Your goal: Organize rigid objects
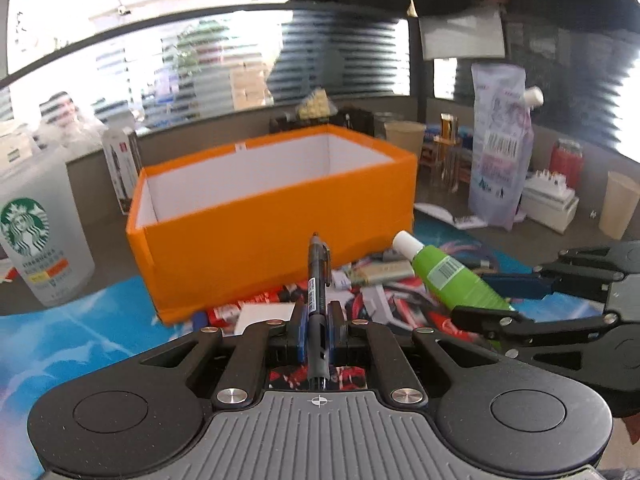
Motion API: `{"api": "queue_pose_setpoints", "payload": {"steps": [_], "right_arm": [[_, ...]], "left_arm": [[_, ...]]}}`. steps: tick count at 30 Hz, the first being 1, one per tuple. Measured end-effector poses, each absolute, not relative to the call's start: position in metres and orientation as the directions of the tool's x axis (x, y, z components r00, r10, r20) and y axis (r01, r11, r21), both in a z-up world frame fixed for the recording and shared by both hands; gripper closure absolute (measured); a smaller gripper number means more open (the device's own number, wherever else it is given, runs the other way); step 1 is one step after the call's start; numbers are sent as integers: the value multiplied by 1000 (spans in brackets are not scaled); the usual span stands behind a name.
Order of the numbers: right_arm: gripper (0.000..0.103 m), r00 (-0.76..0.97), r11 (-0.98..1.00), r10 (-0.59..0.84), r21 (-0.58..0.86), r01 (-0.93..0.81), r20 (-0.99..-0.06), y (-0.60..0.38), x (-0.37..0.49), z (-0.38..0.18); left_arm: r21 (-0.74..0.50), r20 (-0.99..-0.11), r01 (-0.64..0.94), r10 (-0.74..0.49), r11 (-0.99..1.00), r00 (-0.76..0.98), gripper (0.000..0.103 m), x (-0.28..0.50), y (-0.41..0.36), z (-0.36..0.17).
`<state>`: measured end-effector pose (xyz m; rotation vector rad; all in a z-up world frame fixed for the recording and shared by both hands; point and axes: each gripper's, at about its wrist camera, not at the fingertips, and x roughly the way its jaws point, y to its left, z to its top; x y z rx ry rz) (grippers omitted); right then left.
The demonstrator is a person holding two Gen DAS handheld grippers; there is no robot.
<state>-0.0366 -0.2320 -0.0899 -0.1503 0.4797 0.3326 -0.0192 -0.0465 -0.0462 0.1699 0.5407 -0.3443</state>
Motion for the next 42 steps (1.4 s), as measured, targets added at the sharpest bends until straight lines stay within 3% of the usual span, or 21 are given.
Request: {"api": "queue_pose_setpoints", "payload": {"steps": [7, 19, 24, 26, 35, 39, 40, 42], "right_arm": [[72, 858, 930, 295, -79, -358, -421, -227, -38, -68], [72, 879, 923, 324, -89, -375, -348, -221, -23, -30], [72, 881, 920, 342, -74, -385, -328, -219, -4, -14], [72, 879, 919, 348, -64, -388, -327, -218, 6, -8], [72, 883, 926, 341, -47, -375, -323, -213, 34, 2], [72, 881, 926, 340, -44, -374, -330, -215, 34, -3], [72, 881, 927, 338, -42, -372, -332, -216, 32, -4], [72, 879, 929, 335, -37, -368, -340, -220, 31, -7]], "left_arm": [[85, -458, 348, -273, 934, 846, 95, -28, -42, -16], [59, -412, 308, -258, 950, 874, 95, -9, -35, 15], [41, -412, 258, -219, 965, 885, 95, 13, -32, 25], [40, -412, 233, -196, 972, 890, 101, 24, -31, 28], [21, -441, 193, -164, 981, 883, 101, 48, -24, 22], [24, -463, 285, -242, 958, 853, 100, 36, -26, 11], [41, -467, 325, -270, 945, 842, 93, 30, -28, 6], [51, -492, 393, -319, 918, 810, 90, 22, -31, -8]]}}
